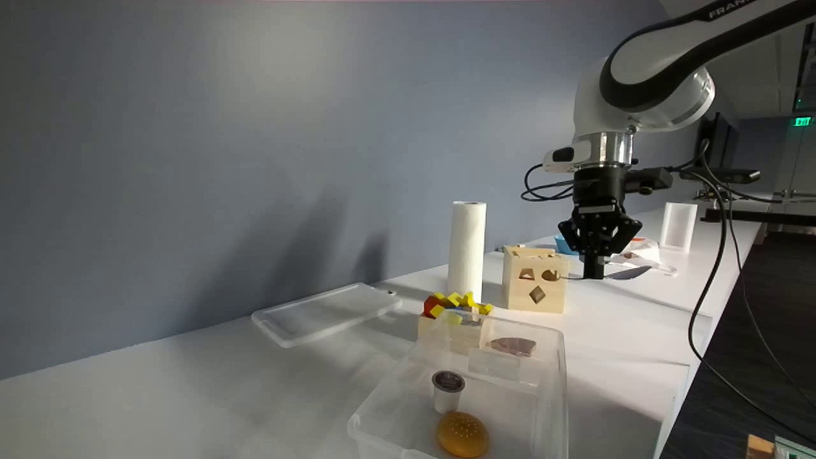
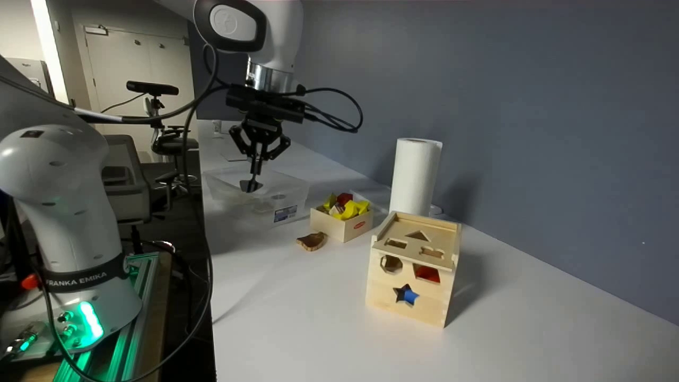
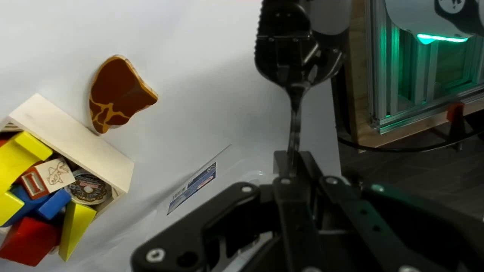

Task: Turn the kitchen utensil in the other direction

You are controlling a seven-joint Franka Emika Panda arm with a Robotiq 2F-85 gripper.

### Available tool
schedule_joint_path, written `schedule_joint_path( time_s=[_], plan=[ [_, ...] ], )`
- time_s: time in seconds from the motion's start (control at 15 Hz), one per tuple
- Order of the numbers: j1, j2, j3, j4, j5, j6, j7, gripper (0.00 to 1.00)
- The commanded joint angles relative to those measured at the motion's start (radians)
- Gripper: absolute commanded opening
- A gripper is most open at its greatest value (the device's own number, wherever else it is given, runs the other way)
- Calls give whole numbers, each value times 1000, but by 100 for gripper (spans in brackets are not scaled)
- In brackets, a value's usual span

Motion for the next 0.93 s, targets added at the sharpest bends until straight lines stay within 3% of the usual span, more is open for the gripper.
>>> schedule_joint_path(
  time_s=[0.0, 0.33, 0.6, 0.87],
  plan=[
    [11, 3, 51, -6, -105, 84, -30, 2],
    [77, -2, 19, -54, -125, 188, -239, 2],
    [60, 27, -60, -38, -153, 168, -521, 2],
    [27, 79, -89, -32, -226, 176, -745, 2]
  ],
)
